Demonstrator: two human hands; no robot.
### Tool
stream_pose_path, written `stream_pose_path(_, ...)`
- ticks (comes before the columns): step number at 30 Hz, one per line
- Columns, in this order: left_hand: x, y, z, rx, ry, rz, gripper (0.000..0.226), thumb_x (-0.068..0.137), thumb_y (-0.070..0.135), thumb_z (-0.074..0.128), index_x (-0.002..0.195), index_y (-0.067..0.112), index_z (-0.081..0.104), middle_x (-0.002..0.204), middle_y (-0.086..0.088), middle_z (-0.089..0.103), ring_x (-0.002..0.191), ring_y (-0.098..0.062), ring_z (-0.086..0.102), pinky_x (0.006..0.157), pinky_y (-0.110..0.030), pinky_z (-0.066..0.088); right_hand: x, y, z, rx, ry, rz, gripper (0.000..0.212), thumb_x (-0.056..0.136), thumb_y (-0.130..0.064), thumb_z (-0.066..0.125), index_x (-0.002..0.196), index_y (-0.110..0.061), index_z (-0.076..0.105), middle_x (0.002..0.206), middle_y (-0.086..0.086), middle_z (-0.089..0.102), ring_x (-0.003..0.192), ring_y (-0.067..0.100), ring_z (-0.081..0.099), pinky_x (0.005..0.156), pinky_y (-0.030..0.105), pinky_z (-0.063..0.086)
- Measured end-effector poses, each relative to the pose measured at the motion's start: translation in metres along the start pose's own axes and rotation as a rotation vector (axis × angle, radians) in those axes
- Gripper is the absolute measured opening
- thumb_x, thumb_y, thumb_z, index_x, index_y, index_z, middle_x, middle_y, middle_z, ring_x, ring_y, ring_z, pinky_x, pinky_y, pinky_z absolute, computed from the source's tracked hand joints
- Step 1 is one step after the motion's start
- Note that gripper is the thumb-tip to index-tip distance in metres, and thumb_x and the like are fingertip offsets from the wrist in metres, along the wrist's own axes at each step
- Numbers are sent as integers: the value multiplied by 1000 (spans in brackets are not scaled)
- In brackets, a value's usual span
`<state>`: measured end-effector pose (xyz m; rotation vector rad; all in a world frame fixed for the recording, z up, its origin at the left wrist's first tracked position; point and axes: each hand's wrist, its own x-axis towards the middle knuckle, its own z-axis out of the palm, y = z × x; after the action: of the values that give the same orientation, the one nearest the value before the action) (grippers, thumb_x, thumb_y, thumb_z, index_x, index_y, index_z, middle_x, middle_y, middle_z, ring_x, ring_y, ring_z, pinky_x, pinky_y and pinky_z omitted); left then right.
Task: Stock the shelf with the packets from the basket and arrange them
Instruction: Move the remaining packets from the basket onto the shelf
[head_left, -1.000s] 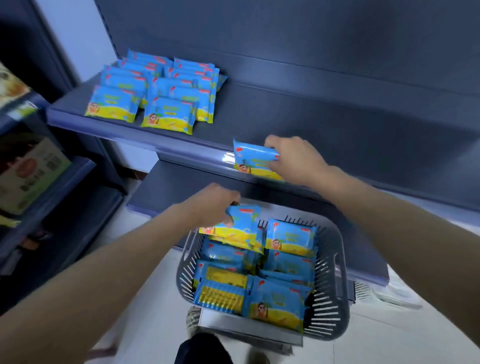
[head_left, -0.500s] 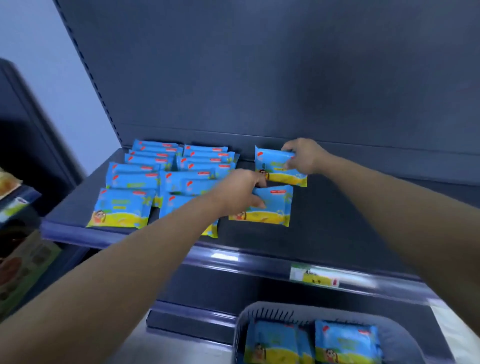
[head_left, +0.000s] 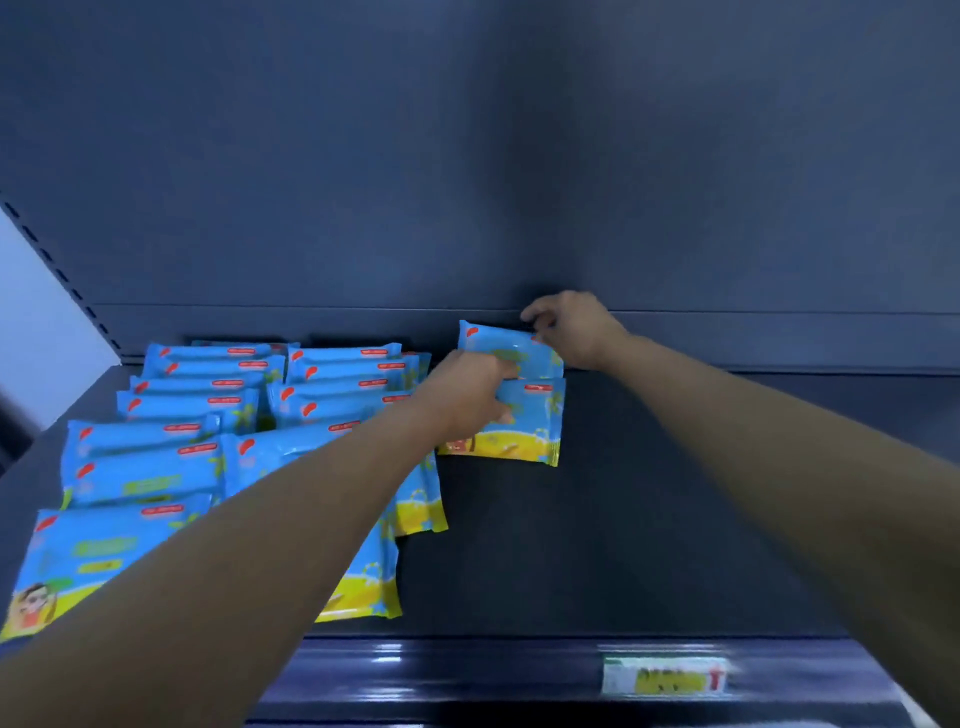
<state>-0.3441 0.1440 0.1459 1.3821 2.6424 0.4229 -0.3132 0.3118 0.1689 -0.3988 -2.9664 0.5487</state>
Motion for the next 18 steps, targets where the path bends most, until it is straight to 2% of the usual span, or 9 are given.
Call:
stream_pose_path(3,19,-5,2,66,24,3,35,83,27,65,115,12,59,112,-7,61,106,-26,53,86,-28,33,-9,9,-7,2,57,32,32,93,-8,47,121,-13,62,117,9,65,107,25,59,92,32,47)
stream_pose_path(6,33,-9,6,166,22,-3,34,84,32,63,114,16,58,113,-4,60,109,-25,52,100,-30,26,-24,13,-10,-31,68,67,32,93,-11,49,123,-15,59,119,10,64,108,28,58,92,38,48)
stream_pose_path(9,39,-12,15,247,29,-40,43,85,36,61,124,19,53,120,-4,56,116,-23,48,108,-33,19,-39,11,-10,-96,87,55,34,94,-15,49,126,-16,56,125,10,60,112,30,55,93,39,46)
stream_pose_path(13,33,-7,15,271,137,-67,53,84,37,62,129,15,47,126,-7,49,120,-25,41,109,-34,18,-52,9,-11,-199,124,4,36,94,-18,48,130,-15,52,130,9,54,117,30,50,97,39,40)
stream_pose_path(18,8,10,0,262,314,3,51,86,31,62,130,13,45,124,-5,50,120,-24,40,110,-32,13,-73,-1,-18,-260,195,-60,48,94,-23,50,140,-16,39,144,4,39,128,27,37,102,38,30)
